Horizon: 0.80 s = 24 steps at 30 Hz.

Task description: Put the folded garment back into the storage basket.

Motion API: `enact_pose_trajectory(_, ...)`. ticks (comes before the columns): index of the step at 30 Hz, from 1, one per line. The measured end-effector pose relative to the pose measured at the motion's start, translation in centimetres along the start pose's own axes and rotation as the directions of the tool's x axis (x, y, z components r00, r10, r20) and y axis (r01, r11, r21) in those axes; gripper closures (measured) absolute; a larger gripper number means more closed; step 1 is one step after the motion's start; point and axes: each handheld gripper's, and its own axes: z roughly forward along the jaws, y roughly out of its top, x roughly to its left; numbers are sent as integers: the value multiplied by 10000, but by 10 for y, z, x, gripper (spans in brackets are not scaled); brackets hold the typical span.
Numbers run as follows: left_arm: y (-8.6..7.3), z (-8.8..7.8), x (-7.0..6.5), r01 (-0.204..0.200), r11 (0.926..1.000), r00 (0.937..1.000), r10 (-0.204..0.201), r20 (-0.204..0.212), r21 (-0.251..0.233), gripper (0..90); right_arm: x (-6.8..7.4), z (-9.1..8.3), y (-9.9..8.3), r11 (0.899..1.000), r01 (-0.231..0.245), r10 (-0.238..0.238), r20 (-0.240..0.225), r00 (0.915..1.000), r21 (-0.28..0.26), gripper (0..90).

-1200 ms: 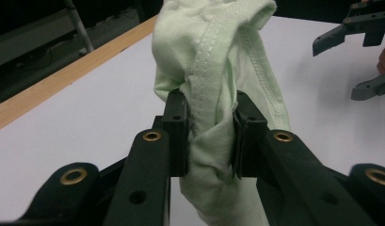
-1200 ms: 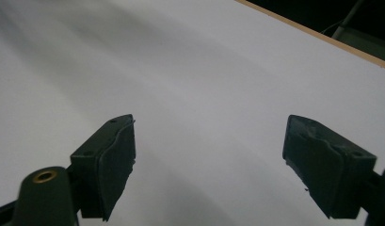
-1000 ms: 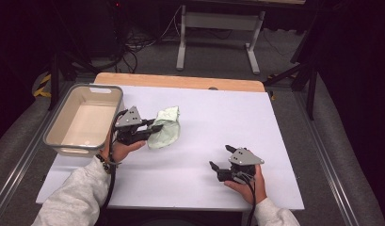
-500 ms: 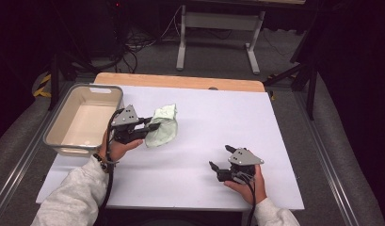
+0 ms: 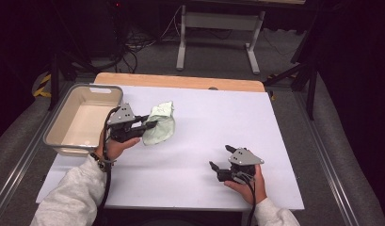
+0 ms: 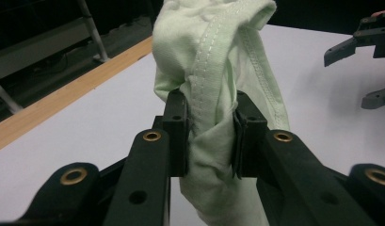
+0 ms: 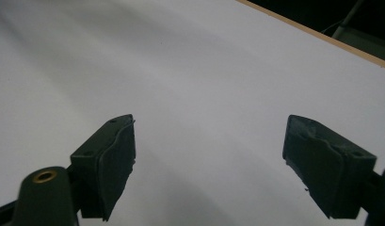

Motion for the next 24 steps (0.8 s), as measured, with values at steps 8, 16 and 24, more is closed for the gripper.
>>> enact_pose_trajectory(8, 0, -5, 4, 81, 9999, 9999, -82, -110, -99, 724, 0, 0, 0, 10000, 0, 0, -5, 10000, 5, 182)
enact_pose_trajectory(16, 0, -9, 8, 144, 9998, 9995, -148, -261, -159, 724, 0, 0, 0, 10000, 0, 0, -19, 10000, 35, 182)
enact_pose_trajectory(24, 2, -15, 10, 183, 9994, 9993, -193, -332, -287, 724, 0, 0, 0, 10000, -13, 14, -15, 10000, 36, 182)
